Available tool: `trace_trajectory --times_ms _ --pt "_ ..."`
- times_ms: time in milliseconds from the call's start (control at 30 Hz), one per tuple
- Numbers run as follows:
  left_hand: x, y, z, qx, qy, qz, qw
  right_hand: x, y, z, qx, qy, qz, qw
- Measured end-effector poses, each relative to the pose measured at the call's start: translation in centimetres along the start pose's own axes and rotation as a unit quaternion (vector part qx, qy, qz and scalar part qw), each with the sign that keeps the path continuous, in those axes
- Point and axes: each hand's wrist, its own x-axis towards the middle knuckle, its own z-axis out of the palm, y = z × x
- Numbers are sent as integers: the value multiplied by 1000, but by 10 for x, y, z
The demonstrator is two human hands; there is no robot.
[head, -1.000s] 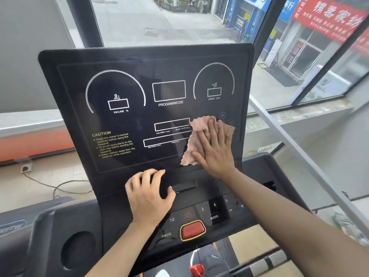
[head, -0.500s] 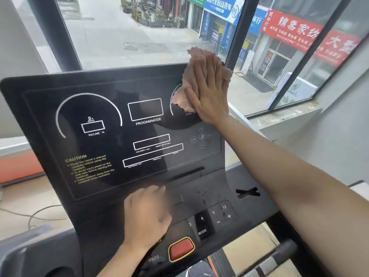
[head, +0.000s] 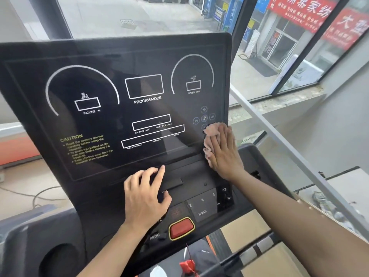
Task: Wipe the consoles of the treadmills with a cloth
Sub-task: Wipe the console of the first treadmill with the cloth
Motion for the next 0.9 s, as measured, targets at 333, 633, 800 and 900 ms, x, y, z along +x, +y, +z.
trace_trajectory --times_ms 333,633,800,900 --pt "-37 -14 -14 -94 0 -15 995 -48 -87 42 194 23 150 969" --pt "-83 -55 -38 -80 29 -185 979 -44 -91 22 166 44 68 983" --pt "-117 -71 -46 -119 -28 -321 939 -39 -100 25 138 24 42 989" --pt "-126 -70 -49 -142 -38 -326 934 -36 -120 20 93 26 -7 995"
